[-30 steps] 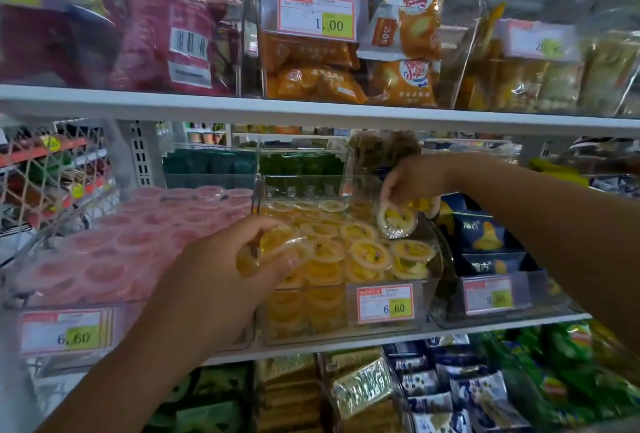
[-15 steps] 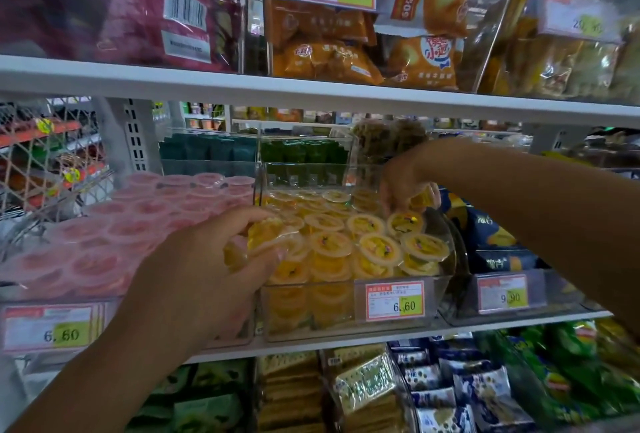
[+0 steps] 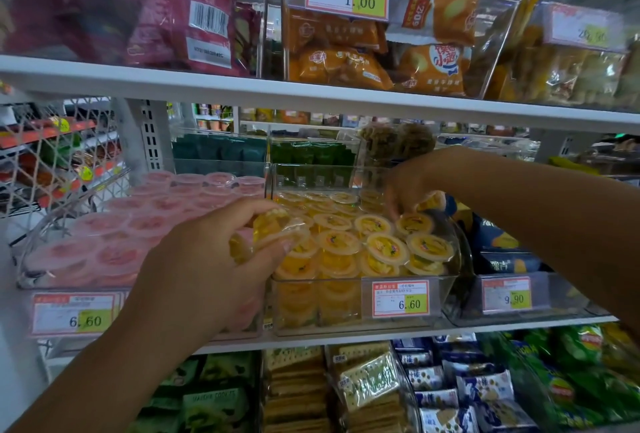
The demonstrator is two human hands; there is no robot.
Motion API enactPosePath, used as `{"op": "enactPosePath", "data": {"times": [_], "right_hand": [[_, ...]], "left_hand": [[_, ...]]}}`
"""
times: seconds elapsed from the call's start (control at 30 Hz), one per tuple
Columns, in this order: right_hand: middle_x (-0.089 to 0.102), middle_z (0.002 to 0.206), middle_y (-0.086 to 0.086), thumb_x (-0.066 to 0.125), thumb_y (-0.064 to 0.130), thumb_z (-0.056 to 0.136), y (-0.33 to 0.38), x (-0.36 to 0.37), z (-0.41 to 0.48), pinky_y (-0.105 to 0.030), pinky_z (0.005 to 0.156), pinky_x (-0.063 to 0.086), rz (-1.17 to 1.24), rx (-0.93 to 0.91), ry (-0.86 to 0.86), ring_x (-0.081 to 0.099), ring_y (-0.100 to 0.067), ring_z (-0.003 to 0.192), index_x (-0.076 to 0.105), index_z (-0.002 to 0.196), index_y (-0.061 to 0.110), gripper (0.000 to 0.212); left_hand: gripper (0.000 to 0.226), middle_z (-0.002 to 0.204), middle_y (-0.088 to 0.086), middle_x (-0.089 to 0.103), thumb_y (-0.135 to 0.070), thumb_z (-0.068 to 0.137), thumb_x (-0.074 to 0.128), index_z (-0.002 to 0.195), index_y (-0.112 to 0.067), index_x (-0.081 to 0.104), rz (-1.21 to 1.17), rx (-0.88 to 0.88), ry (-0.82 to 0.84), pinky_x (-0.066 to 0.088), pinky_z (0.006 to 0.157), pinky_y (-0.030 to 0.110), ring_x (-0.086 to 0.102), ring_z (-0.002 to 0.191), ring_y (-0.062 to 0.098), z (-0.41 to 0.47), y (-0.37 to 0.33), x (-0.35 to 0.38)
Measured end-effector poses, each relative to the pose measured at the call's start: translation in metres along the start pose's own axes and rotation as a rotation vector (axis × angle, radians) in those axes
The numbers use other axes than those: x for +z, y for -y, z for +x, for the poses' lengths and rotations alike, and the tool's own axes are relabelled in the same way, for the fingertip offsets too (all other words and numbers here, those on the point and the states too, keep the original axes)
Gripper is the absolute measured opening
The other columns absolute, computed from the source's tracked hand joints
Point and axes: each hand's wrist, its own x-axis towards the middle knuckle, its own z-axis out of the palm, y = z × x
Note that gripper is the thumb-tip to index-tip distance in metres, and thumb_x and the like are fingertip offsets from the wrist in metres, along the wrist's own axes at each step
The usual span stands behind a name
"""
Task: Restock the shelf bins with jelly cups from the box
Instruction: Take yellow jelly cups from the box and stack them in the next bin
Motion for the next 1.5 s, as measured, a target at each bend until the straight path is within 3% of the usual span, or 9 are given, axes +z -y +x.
{"op": "enactPosePath", "data": {"times": [0.33,0.5,0.6,0.67,0.77,0.9,1.03,1.2,1.5], "right_hand": [[0.046,0.138,0.002,0.061,0.006,0.090,0.001,0.002,-0.003,-0.026,0.085,0.040,0.017,0.039,-0.069,0.045,-0.020,0.123,0.066,0.120,0.024,0.036],[0.064,0.116,0.000,0.061,0.014,0.091,-0.016,-0.002,-0.013,-0.031,0.088,0.049,0.198,0.031,-0.234,0.055,-0.014,0.096,0.068,0.105,0.018,0.016],[0.065,0.096,0.002,0.061,0.028,0.092,-0.018,-0.008,-0.027,-0.022,0.071,0.050,0.431,-0.021,-0.274,0.063,-0.015,0.087,0.066,0.096,0.018,0.012],[0.062,0.101,0.001,0.059,0.013,0.092,-0.011,-0.010,-0.033,-0.012,0.061,0.049,0.702,-0.084,-0.182,0.061,-0.009,0.087,0.061,0.108,0.013,0.016],[0.056,0.117,-0.004,0.057,-0.002,0.089,0.002,-0.015,-0.024,-0.013,0.076,0.054,0.819,-0.126,-0.092,0.059,-0.011,0.103,0.051,0.129,0.006,0.042],[0.056,0.114,0.001,0.068,0.015,0.089,0.024,-0.025,0.003,-0.036,0.096,0.053,0.902,-0.186,-0.149,0.065,-0.017,0.101,0.055,0.122,0.006,0.037],[0.064,0.094,-0.003,0.067,0.040,0.087,0.047,-0.030,0.038,-0.040,0.081,0.058,0.796,-0.173,-0.371,0.072,-0.020,0.078,0.060,0.096,0.015,0.027],[0.065,0.110,-0.007,0.055,0.018,0.097,0.072,-0.030,0.069,-0.019,0.061,0.054,0.868,-0.219,-0.272,0.066,-0.006,0.068,0.063,0.089,0.019,0.012],[0.052,0.117,0.002,0.047,0.002,0.098,0.085,-0.026,0.076,-0.024,0.079,0.056,0.939,-0.239,-0.185,0.063,-0.012,0.089,0.050,0.136,0.018,0.042]], "left_hand": [[0.032,0.078,-0.034,0.059,-0.074,0.063,0.043,0.093,-0.066,0.050,-0.034,-0.006,0.005,0.039,0.056,0.023,0.055,0.065,-0.007,-0.008,0.000,-0.002],[0.024,0.078,-0.046,0.054,-0.070,0.066,0.048,0.089,-0.066,0.049,-0.044,-0.015,0.006,0.035,0.053,0.022,0.055,0.068,-0.013,-0.008,-0.004,-0.004],[0.021,0.080,-0.050,0.050,-0.067,0.069,0.052,0.090,-0.066,0.047,-0.043,-0.016,0.007,0.035,0.053,0.023,0.055,0.064,-0.009,-0.009,-0.005,-0.004],[0.019,0.081,-0.050,0.050,-0.058,0.073,0.057,0.087,-0.066,0.047,-0.044,-0.017,0.010,0.036,0.054,0.023,0.056,0.068,-0.009,-0.009,-0.005,-0.004],[0.014,0.080,-0.048,0.052,-0.056,0.075,0.058,0.087,-0.060,0.052,-0.048,-0.016,0.011,0.035,0.053,0.023,0.055,0.072,-0.012,-0.009,-0.002,-0.007],[0.035,0.082,-0.036,0.057,-0.073,0.068,0.047,0.099,-0.060,0.055,-0.045,-0.007,-0.019,0.041,0.055,0.025,0.056,0.069,-0.006,-0.009,0.010,-0.014],[0.030,0.087,-0.036,0.056,-0.063,0.073,0.056,0.103,-0.063,0.051,0.010,-0.038,-0.031,0.042,0.057,0.027,0.054,0.073,-0.007,-0.011,0.026,-0.022],[0.029,0.085,-0.028,0.061,-0.067,0.076,0.055,0.104,-0.066,0.048,0.050,-0.048,-0.055,0.052,0.061,0.032,0.057,0.072,-0.003,-0.011,0.040,-0.029],[0.032,0.085,-0.033,0.059,-0.056,0.076,0.064,0.104,-0.062,0.052,0.040,-0.047,-0.061,0.047,0.055,0.028,0.057,0.071,-0.004,-0.010,0.046,-0.030]]}}
